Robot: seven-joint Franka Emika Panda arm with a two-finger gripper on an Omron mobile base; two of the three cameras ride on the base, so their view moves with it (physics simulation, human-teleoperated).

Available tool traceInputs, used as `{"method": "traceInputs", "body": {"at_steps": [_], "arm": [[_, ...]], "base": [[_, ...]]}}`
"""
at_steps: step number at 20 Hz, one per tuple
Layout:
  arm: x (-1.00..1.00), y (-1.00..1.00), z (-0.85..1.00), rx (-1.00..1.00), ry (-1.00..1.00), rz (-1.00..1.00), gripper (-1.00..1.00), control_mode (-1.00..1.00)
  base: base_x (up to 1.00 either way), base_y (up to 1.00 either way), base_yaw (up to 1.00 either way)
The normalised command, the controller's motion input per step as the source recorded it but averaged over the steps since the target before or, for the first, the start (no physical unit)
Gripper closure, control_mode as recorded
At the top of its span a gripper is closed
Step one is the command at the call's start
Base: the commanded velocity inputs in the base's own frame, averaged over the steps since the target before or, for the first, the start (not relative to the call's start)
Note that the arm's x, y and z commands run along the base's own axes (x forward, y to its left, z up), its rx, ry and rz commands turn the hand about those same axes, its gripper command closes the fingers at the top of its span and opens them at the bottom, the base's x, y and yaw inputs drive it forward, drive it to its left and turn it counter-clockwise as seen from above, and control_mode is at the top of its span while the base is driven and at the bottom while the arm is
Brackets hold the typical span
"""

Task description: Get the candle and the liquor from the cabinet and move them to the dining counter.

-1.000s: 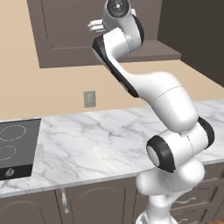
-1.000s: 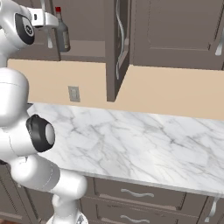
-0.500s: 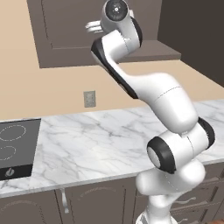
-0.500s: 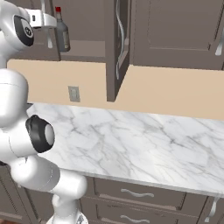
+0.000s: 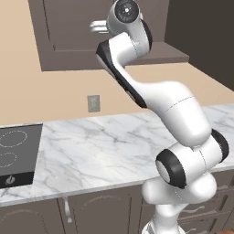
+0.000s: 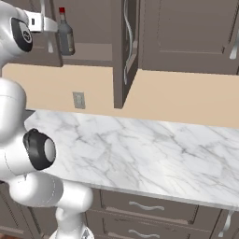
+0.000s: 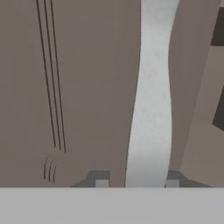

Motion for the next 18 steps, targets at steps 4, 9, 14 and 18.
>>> {"method": "traceInputs", "body": {"at_steps": [4,9,14,18], "arm": [[-0.6,0.26,0.09,0.09,0.0,0.0,1.0,-1.0],[-0.56,0.26,0.2,0.06,0.0,0.0,1.0,-1.0],[-0.55,0.28,0.26,0.02,0.0,0.0,1.0,-1.0],[-0.52,0.3,0.3,0.0,-0.01,0.0,1.0,-1.0]], "base": [[0.0,0.0,0.0],[0.0,0.0,0.0],[0.0,0.0,0.0],[0.0,0.0,0.0]]}}
